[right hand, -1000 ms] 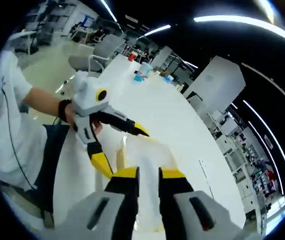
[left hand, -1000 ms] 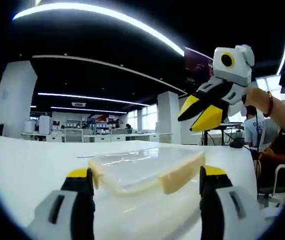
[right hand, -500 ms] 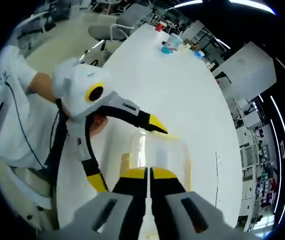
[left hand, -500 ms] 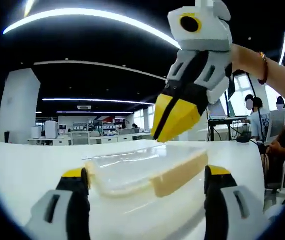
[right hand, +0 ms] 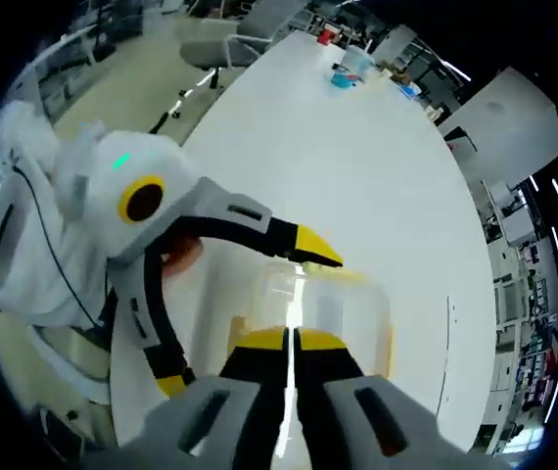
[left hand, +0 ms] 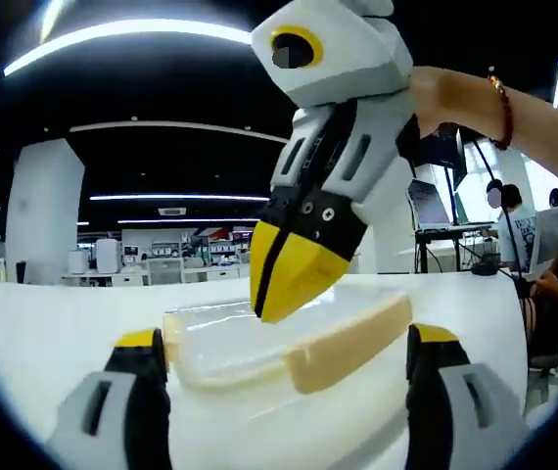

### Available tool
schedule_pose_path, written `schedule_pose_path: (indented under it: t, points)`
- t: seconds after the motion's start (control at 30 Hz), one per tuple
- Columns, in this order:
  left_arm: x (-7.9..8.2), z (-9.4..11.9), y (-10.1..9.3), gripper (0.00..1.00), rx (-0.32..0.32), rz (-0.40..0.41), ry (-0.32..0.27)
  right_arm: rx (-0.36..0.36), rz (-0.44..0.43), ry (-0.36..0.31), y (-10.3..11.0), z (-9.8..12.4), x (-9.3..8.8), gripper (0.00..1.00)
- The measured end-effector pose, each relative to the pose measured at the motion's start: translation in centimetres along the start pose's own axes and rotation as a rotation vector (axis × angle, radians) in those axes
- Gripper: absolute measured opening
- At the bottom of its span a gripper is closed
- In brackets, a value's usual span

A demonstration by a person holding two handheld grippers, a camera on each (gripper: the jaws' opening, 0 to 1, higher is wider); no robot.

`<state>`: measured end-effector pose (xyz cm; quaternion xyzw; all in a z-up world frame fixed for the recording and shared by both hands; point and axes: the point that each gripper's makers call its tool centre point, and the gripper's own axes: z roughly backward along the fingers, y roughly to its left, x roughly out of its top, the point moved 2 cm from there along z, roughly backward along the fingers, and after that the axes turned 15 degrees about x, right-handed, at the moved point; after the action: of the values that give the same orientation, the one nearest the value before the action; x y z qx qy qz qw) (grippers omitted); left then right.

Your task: Snap each plastic latch of the storage box into its locked position after aligning the lid with the box until every specified latch is closed and the lid sits flush.

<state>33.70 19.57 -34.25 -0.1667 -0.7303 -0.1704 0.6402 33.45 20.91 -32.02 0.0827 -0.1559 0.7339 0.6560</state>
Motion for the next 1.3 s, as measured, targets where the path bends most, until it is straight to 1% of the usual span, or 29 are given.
schedule_pose_path:
  t: [0.1, 0.13, 0.23, 0.3, 0.47, 0.53, 0.67, 0.7, 0.83, 0.93, 1.03, 1.13, 1.3]
  points:
    - [-0.2, 0.0, 0.0, 1.0, 0.0, 0.0, 0.0, 0.012, -0.008, 0.02, -0.3, -0.2, 0.3, 0.0]
    - [-0.2, 0.0, 0.0, 1.0, 0.001, 0.003, -0.001, 0.02, -0.015, 0.036, -0.3, -0.3, 0.2, 0.0]
    - [0.0, 0.0, 0.1, 1.0, 0.004, 0.038, -0.009, 0.031, -0.01, 0.075, -0.7, -0.4, 0.2, 0.0]
    - [0.0, -0.1, 0.1, 1.0, 0.003, 0.046, -0.012, 0.044, -0.027, 0.087, -0.9, -0.5, 0.2, 0.0]
    - [-0.1, -0.1, 0.0, 1.0, 0.01, 0.036, -0.011, 0.071, -0.033, 0.139, -0.9, -0.9, 0.0, 0.0]
    - [-0.1, -0.2, 0.1, 1.0, 0.015, 0.038, -0.011, 0.071, -0.03, 0.155, -1.0, -0.9, -0.1, 0.0]
    - [0.4, -0.2, 0.2, 1.0, 0.034, 0.101, -0.028, 0.086, -0.033, 0.186, -0.9, -0.8, -0.1, 0.0]
    - [0.4, -0.3, 0.2, 1.0, 0.038, 0.1, -0.028, 0.089, -0.036, 0.19, -0.9, -0.9, -0.1, 0.0]
    - [-0.1, -0.4, 0.0, 1.0, 0.05, 0.028, -0.024, 0.098, -0.049, 0.203, -0.8, -0.9, -0.1, 0.0]
    - [0.0, -0.4, 0.1, 0.99, 0.059, 0.042, -0.025, 0.104, -0.07, 0.218, -0.7, -1.0, 0.0, 0.0]
    - [0.3, -0.5, 0.4, 0.98, 0.071, 0.084, -0.035, 0.094, -0.084, 0.244, -0.7, -1.1, 0.1, 0.0]
    - [0.3, -0.5, 0.4, 0.98, 0.074, 0.081, -0.035, 0.078, -0.08, 0.288, -0.5, -1.1, 0.1, 0.0]
    - [0.4, -0.4, 0.4, 0.97, 0.074, 0.08, -0.04, 0.073, -0.101, 0.316, -0.5, -1.0, 0.2, 0.0]
